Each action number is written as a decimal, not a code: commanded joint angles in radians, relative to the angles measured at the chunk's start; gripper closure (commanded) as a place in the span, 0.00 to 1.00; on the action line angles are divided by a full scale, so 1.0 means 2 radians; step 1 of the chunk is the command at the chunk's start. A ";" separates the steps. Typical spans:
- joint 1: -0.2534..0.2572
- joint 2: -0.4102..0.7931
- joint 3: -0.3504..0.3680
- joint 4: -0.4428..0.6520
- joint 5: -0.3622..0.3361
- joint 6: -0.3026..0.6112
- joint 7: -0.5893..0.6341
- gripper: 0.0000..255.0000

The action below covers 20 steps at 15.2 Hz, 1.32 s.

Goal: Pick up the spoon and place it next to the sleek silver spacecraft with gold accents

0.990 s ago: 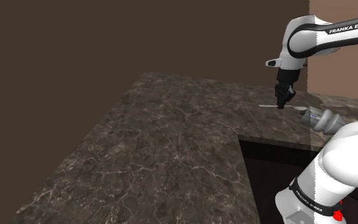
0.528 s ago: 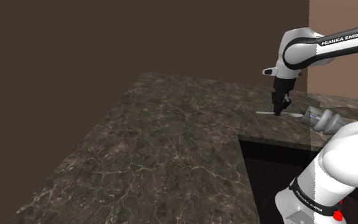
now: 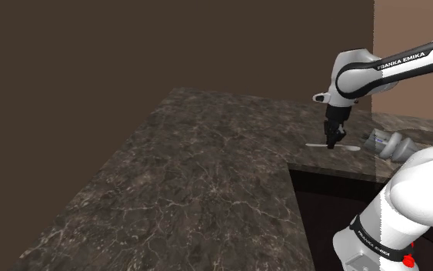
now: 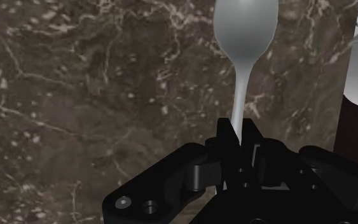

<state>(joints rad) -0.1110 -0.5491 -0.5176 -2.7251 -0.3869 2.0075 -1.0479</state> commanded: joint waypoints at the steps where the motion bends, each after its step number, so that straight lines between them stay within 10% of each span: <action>1: 0.000 0.005 -0.002 -0.004 -0.001 0.009 0.001 1.00; 8: 0.000 0.005 -0.002 -0.004 -0.001 0.009 0.001 1.00; 9: 0.000 0.005 -0.002 -0.004 -0.001 0.009 0.001 0.00; 20: 0.007 -0.017 0.018 0.046 0.017 -0.062 -0.001 0.00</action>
<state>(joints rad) -0.0975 -0.5818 -0.4836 -2.6377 -0.3548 1.8900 -1.0515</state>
